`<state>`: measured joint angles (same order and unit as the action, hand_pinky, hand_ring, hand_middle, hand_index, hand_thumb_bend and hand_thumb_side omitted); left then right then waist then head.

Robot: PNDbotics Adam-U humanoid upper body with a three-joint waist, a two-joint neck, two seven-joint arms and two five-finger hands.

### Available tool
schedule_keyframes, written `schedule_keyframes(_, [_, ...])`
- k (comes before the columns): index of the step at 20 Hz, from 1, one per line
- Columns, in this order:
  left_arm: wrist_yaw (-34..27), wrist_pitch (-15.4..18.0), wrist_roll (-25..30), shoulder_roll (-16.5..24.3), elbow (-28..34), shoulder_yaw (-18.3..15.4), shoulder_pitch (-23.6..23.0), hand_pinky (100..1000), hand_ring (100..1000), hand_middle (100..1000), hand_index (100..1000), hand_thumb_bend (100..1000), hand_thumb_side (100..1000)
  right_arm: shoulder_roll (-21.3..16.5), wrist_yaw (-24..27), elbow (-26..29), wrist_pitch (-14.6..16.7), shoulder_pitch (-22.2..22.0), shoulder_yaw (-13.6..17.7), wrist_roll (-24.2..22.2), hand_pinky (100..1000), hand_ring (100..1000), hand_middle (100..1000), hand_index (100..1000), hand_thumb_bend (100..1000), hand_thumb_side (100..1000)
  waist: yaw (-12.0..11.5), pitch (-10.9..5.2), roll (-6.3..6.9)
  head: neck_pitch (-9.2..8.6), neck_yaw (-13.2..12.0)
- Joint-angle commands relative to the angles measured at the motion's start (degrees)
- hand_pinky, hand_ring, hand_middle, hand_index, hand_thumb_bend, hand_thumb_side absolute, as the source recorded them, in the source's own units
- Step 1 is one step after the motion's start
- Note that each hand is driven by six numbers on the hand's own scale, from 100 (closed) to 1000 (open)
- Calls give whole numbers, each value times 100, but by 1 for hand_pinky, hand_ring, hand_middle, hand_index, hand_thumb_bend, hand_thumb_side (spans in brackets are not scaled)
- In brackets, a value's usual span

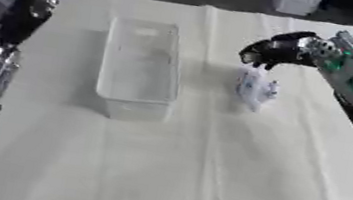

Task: Pick up objects on the table and place them in the box.

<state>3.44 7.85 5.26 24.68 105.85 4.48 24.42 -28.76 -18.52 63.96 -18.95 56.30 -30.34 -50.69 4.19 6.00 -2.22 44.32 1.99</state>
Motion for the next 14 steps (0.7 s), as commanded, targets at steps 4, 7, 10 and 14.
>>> schedule_keyframes(4, [-16, 13, 5, 78, 80, -45, 42, 870, 919, 928, 856, 105, 911, -185, 128, 81, -167, 57, 29, -127, 922, 931, 1000, 1000, 100, 912, 24, -131, 13, -20, 2])
schedule_keyframes(7, [-17, 15, 5, 77, 80, -47, 41, 870, 919, 928, 856, 105, 910, -201, 73, 10, -162, 35, 17, -127, 929, 935, 1000, 1000, 100, 904, 31, -137, 17, -20, 3])
schedule_keyframes(10, [-19, 17, 6, 75, 79, -48, 39, 871, 919, 928, 857, 104, 910, -201, -63, -82, -143, 7, 12, -127, 933, 937, 1000, 1000, 100, 903, 34, -143, 22, -20, 5])
schedule_keyframes(14, [-23, 20, 6, 69, 78, -49, 37, 871, 918, 928, 857, 104, 910, -173, -115, -141, -77, -24, 46, -127, 931, 934, 1000, 1000, 100, 908, 38, -152, 33, -20, 1])
